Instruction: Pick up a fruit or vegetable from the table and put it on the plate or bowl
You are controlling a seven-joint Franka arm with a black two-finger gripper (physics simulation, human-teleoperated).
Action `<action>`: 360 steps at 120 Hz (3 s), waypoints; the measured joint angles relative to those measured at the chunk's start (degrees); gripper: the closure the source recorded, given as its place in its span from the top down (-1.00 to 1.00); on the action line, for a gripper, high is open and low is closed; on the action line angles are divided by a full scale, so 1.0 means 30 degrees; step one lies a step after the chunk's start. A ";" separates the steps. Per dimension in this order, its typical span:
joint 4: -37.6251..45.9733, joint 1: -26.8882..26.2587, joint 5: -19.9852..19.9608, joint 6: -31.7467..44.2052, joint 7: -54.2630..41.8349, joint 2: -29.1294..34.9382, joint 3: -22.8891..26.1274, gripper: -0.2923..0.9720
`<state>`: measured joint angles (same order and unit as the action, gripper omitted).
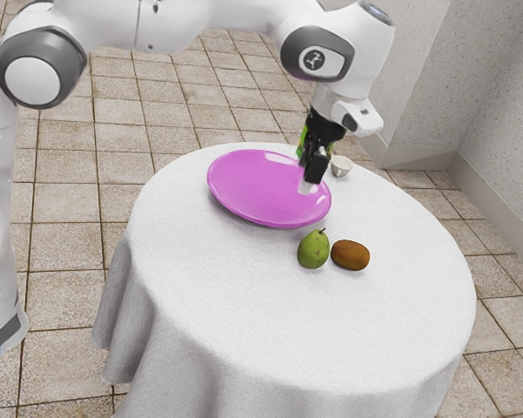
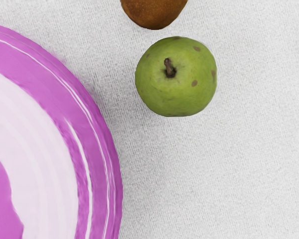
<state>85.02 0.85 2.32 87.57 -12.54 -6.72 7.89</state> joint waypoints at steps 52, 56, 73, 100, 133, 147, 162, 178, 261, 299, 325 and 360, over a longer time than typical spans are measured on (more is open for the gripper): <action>0.0129 -0.0006 -0.1290 0.5089 -0.2891 -0.2358 0.0044 0.53; 0.0122 0.0005 -0.1310 0.5457 -0.3015 -0.2633 0.0040 0.53; 0.0116 -0.0061 -0.1430 0.6685 -0.3476 -0.3455 0.0077 0.53; 0.0134 -0.0077 -0.1475 0.8158 -0.4018 -0.4179 0.0059 0.53; 0.0143 -0.0075 -0.1392 0.9093 -0.4443 -0.5107 0.0020 0.53; 0.0143 -0.0106 -0.1411 0.9403 -0.4575 -0.5590 0.0039 0.53; 0.0144 -0.0145 -0.1448 0.9695 -0.4691 -0.5904 0.0061 0.53; 0.0144 -0.0262 -0.1466 0.9894 -0.4787 -0.6064 0.0065 0.53; -0.0542 -0.0252 -0.1095 0.9986 -0.4470 -0.5449 0.0018 -0.15; -0.1025 -0.0177 -0.0179 0.5988 -0.3405 -0.1558 -0.2141 -0.12; -0.0681 -0.0028 0.1001 0.2061 -0.1699 -0.0735 -0.3301 -0.11; 0.1542 0.1059 0.1589 -0.0347 0.0552 0.0378 -0.3414 -0.08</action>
<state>89.65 4.02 7.08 86.53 -10.88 -5.59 -2.35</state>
